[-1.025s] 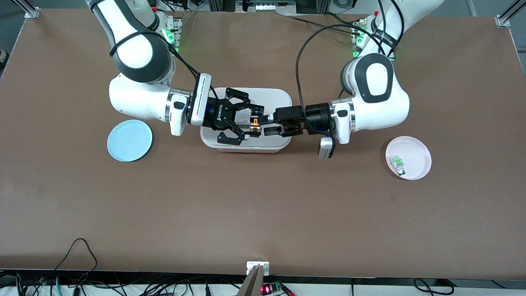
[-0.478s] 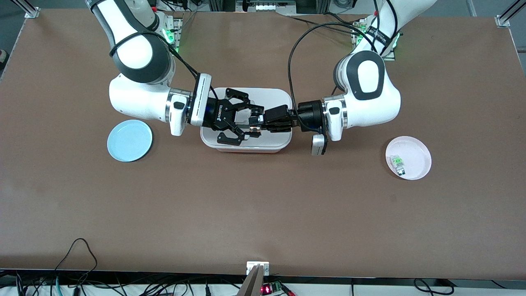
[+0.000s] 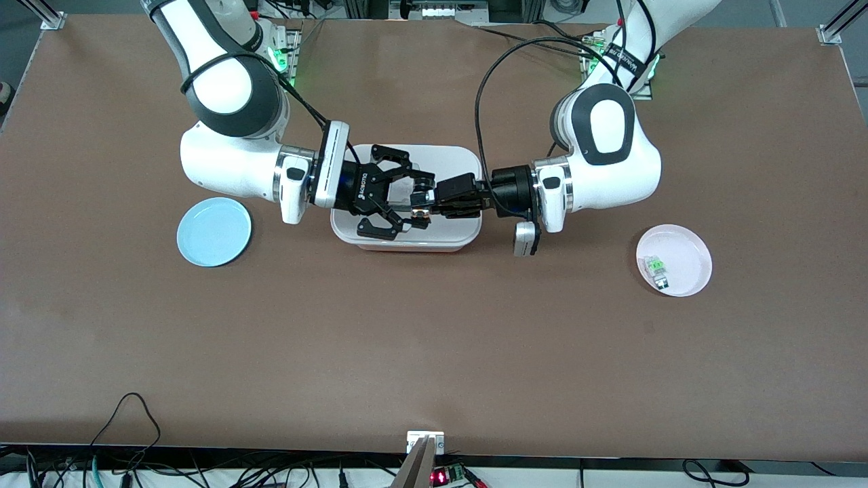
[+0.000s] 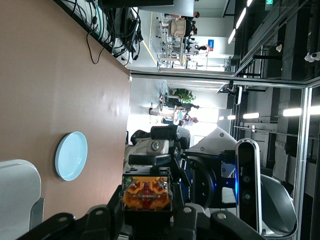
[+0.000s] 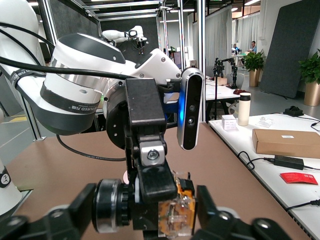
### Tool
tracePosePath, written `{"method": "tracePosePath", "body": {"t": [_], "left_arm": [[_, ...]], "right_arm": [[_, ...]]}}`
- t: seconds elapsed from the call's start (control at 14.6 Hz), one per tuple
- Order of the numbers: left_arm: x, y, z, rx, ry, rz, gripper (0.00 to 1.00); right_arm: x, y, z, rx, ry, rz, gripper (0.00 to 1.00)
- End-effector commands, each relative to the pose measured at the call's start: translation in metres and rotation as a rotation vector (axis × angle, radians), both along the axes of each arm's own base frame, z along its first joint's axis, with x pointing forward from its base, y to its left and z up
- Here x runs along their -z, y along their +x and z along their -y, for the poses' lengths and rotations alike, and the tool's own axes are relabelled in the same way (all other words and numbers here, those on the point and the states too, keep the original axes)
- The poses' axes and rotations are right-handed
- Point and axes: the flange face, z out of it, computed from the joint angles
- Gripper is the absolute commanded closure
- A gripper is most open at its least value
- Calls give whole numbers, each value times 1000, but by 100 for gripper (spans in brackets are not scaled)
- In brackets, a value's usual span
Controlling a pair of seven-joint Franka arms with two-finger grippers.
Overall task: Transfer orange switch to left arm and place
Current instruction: 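Open the right gripper and pull it back while the left gripper holds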
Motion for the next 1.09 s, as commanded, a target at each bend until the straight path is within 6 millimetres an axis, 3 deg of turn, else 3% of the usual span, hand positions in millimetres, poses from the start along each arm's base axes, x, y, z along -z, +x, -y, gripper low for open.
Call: {"method": "tracePosePath", "body": {"t": [0.0,0.48,0.68,0.82,1.02], "left_arm": [[-4,-1,2,-12,-16,2,100],[-9,3,-5,-22,-22,-1,100],[-9,7,-12,-25,-13,8,100],[-8,7,-16,-25,-8,7,100],[-8,10,-24,7,51,50,100]], "right_arm": [[-9,-1,-2,7,23,6,0],[-17,16,36,42,-1,25,0],[-13,30,68,63,-38,42,0],[-10,42,105,92,-94,61,0],[0,47,127,105,-143,45,0]]}}
